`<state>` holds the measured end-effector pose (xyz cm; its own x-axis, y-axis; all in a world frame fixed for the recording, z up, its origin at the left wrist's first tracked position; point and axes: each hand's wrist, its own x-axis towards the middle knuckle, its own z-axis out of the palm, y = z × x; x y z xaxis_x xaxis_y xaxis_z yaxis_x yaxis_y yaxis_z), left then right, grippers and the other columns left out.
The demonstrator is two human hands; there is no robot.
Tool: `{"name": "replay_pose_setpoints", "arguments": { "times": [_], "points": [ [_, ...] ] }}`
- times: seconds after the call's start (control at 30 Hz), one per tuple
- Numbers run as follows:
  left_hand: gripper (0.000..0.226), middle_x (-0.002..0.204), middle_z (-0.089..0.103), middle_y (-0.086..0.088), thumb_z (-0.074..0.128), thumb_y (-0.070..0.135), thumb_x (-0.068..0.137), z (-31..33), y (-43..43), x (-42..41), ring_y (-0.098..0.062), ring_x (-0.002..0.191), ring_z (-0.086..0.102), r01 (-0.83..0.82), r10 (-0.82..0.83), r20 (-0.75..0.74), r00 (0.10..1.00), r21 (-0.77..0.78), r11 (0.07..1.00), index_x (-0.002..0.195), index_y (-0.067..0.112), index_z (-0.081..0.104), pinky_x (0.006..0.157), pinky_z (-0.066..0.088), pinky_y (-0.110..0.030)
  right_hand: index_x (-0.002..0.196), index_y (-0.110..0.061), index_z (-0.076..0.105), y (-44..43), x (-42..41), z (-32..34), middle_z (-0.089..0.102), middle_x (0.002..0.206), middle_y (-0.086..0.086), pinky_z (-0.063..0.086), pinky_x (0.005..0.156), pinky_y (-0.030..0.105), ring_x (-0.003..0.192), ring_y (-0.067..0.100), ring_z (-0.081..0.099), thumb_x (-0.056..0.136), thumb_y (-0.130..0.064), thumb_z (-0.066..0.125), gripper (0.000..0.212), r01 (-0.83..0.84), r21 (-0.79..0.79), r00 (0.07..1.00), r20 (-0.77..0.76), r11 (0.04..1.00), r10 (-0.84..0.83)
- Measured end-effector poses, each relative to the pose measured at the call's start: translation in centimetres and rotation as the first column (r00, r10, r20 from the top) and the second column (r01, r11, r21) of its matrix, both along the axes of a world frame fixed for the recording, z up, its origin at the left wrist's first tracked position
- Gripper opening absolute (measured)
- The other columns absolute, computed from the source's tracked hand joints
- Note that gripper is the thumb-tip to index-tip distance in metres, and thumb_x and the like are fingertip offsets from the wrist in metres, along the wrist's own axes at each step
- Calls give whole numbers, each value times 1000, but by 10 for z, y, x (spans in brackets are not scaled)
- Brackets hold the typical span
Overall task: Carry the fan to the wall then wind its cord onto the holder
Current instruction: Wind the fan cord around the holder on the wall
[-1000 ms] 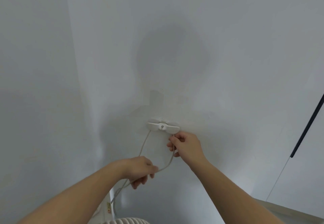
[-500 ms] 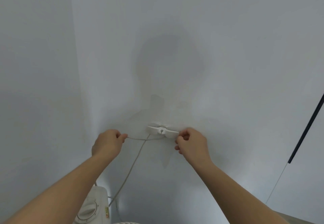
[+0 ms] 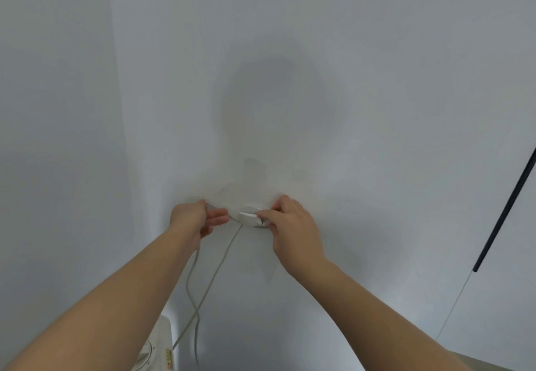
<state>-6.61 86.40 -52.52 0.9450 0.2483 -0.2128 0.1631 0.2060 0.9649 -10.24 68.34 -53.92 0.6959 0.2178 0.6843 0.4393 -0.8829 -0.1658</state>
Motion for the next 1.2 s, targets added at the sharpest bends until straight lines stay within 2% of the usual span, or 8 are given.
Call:
{"name": "replay_pose_setpoints", "arguments": {
  "times": [0.1,0.17,0.47,0.63,0.77,0.83,1.0,1.2],
  "points": [
    [29,70,68,-11,32,16,104,9,-6,-4,-9,38,64,-20,23,133,991,-27,999,78,9,42,32,42,-13,99,-22,74,0,0,3,52,86,3,42,62,32,78,25,52,74,8,66,39,-13,1,999,-43,1000,13],
    [27,75,67,-13,37,15,102,12,-10,-7,-9,41,65,-51,46,232,972,15,999,78,9,45,37,47,-15,103,-23,73,1,-1,5,52,90,2,39,65,29,82,24,53,78,5,65,38,-7,-22,997,-75,1000,5],
    [19,76,73,-7,48,13,98,14,-16,-12,-12,46,58,-90,1,456,890,172,981,81,8,56,45,40,-25,107,-25,69,7,-11,23,50,105,-4,32,72,28,95,19,51,90,-29,51,25,26,-123,988,-148,992,-44],
    [17,83,75,-12,48,15,98,17,-10,0,-13,45,57,-115,52,354,934,161,980,86,6,57,46,38,-27,106,-26,71,5,-7,20,52,104,-3,31,73,27,87,21,53,92,-25,56,21,-4,-101,992,-129,995,-9],
    [16,81,75,-10,48,12,98,25,-20,-12,-13,42,53,-31,-62,512,856,170,985,87,4,57,43,38,-25,95,-23,74,6,-1,18,54,95,-1,28,69,28,72,18,45,83,-8,67,20,-17,-149,993,-115,989,0],
    [17,80,76,-8,49,12,98,32,-24,-19,-14,41,51,23,-136,578,804,199,980,86,3,57,40,36,-22,89,-21,76,5,2,16,55,90,-1,28,65,28,69,20,50,79,-6,70,19,-14,-160,995,-101,987,-3],
    [20,68,68,-5,52,11,96,20,-12,-31,-10,37,37,-101,-26,612,791,171,980,87,-4,61,37,31,-17,94,-19,74,7,-2,20,54,98,-2,37,67,26,79,23,58,90,-26,55,21,2,-63,985,-171,998,-13],
    [18,58,54,-7,57,11,94,5,1,-44,-4,44,41,-169,3,636,772,200,965,84,-2,65,51,34,-23,78,-18,68,28,-2,30,41,80,-4,30,64,31,70,20,49,90,-58,47,46,266,-170,947,-141,949,-290]
  ]
}}
